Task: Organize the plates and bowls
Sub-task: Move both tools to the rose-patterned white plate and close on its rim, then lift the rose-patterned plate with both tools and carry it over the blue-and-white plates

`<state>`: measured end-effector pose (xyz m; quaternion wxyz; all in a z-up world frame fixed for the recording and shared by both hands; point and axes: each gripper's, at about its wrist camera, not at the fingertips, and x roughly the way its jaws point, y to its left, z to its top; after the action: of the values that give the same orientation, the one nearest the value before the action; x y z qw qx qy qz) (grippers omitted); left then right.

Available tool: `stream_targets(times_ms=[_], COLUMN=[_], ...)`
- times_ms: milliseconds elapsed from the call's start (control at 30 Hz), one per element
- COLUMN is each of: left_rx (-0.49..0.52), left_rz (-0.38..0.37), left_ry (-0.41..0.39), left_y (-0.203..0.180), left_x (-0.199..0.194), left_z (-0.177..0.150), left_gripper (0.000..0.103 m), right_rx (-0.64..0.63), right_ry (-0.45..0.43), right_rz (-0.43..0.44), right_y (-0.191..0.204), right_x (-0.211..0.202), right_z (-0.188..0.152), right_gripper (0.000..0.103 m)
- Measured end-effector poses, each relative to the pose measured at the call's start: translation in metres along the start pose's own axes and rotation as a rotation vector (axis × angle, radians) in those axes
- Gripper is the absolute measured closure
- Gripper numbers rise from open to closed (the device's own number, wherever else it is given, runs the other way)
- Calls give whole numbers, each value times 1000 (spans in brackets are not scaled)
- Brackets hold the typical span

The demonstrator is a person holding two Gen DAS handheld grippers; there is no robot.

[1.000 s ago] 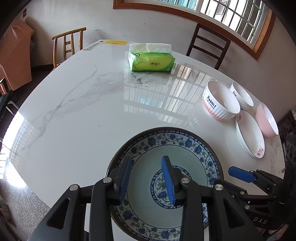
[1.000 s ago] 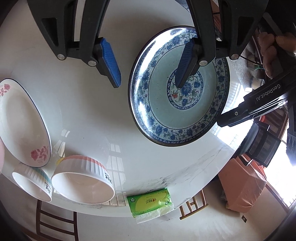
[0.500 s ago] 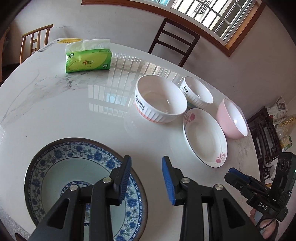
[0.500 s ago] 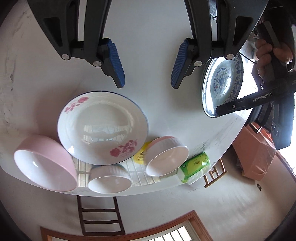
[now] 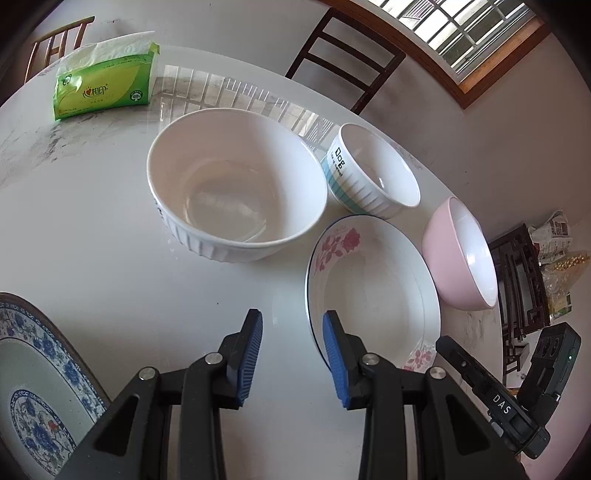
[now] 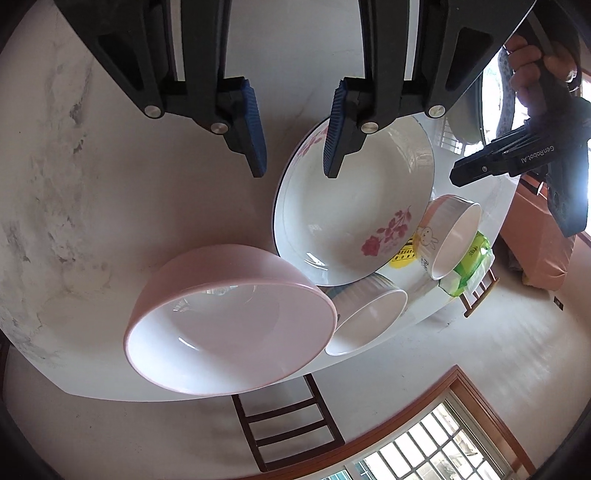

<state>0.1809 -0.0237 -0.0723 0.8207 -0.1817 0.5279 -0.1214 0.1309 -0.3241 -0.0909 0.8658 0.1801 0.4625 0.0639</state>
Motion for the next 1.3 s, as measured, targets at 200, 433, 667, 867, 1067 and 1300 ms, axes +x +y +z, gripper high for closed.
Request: stream_targets(times_ms=[200, 433, 667, 867, 1067, 1300], left_rx=[1, -8, 27, 99, 108, 142], left_rz=[29, 43, 53, 64, 59, 58], left_ry=[-5, 11, -17, -15, 6, 14], left_y=[-5, -4, -9, -21, -20, -13], left_x=[19, 38, 43, 46, 38, 18], left_z=[10, 17, 25, 20, 5, -29], left_gripper=[69, 69, 69, 84, 84, 84], right_rx=[11, -19, -44, -42, -21, -13], right_ry=[18, 21, 14, 22, 24, 28], right_rz=[5, -6, 3, 8, 18, 23], right_y=[-9, -7, -1, 1, 0, 6], right_x=[26, 44, 52, 48, 39, 23], right_z=[15, 28, 33, 27, 11, -17], right_gripper=[81, 81, 89, 89, 90, 90])
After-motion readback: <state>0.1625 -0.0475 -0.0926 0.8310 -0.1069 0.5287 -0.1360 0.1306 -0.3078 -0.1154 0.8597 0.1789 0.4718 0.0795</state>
